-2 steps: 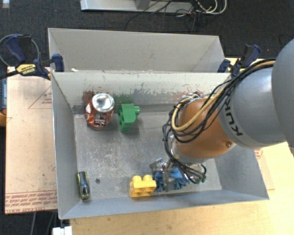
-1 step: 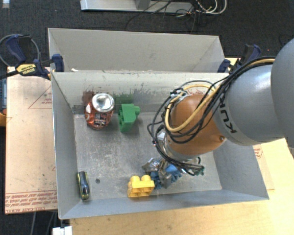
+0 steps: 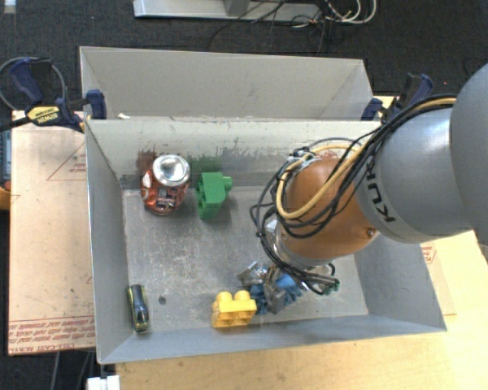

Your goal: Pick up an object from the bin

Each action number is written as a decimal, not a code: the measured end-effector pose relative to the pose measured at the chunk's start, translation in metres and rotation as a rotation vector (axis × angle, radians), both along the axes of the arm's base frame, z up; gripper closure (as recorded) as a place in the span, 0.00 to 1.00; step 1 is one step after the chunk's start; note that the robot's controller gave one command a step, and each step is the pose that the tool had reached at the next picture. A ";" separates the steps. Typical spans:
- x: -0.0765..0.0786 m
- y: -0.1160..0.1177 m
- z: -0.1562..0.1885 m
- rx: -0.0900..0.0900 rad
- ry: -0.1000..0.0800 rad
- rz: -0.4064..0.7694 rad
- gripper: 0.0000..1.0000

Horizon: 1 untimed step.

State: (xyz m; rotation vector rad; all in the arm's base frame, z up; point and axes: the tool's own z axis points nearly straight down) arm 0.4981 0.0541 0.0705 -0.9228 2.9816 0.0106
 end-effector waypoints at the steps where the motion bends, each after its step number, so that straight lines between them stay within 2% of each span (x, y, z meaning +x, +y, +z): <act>1: 0.021 -0.006 0.025 -0.001 -0.001 0.099 0.00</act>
Offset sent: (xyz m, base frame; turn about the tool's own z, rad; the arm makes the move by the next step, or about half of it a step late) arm 0.0000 0.0000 0.0000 0.0000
